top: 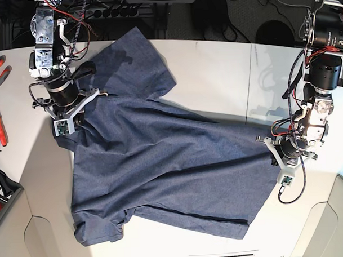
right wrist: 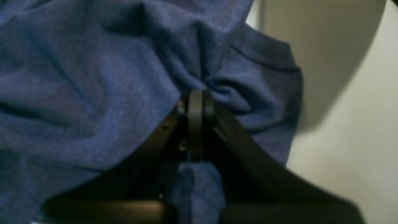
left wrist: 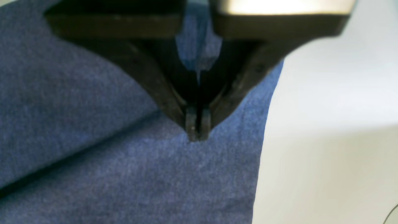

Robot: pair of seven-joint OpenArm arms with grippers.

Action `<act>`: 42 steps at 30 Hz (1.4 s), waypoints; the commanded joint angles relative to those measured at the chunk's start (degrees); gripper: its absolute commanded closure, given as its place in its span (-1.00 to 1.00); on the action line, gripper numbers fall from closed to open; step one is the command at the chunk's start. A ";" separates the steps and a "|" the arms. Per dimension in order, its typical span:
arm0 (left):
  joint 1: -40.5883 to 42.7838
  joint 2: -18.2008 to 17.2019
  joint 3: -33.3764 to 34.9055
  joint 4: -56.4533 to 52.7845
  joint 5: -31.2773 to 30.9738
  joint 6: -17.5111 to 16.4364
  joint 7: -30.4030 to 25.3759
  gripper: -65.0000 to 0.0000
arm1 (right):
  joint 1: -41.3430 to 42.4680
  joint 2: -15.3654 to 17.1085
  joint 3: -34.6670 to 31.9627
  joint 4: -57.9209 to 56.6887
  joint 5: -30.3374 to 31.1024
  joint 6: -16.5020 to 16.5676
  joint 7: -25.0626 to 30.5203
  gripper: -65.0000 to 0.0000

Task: Layout the t-shirt on the table in an organized manner, then fold the t-shirt properly
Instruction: 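Grasp the shirt shoulder with the right gripper and stretch it from the left gripper, then pull the shirt taut with both grippers and release it flat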

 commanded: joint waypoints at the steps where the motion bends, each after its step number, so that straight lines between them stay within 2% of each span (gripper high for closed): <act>1: -1.57 -0.81 -0.37 0.85 -0.11 0.39 -1.07 1.00 | 0.44 0.31 0.02 1.05 0.44 0.00 1.27 1.00; 18: -1.55 -0.87 -0.37 -4.15 -0.09 0.42 0.22 1.00 | 0.44 0.35 0.02 -7.58 0.20 -0.07 0.22 1.00; 24: -0.87 -2.27 -0.37 -4.57 0.09 0.39 6.32 1.00 | 0.42 0.37 0.02 -7.72 0.22 -0.20 -6.95 1.00; 30: -0.09 -4.17 -0.37 -4.57 -0.17 0.42 11.43 1.00 | 0.42 0.33 0.02 -7.67 1.01 -0.26 -11.56 1.00; 36: 1.36 -4.94 -0.37 -4.55 -0.61 0.20 13.79 1.00 | 0.42 0.31 0.02 -6.25 7.19 -0.24 -18.45 1.00; 39: 1.99 -4.90 -0.37 -4.55 -1.68 -1.38 13.73 1.00 | 0.22 0.28 0.02 -3.67 11.37 -0.22 -23.37 1.00; 42: 2.12 -4.92 -0.37 -4.55 -3.15 -2.45 13.73 1.00 | -1.14 0.22 0.02 1.79 14.23 -0.20 -23.93 1.00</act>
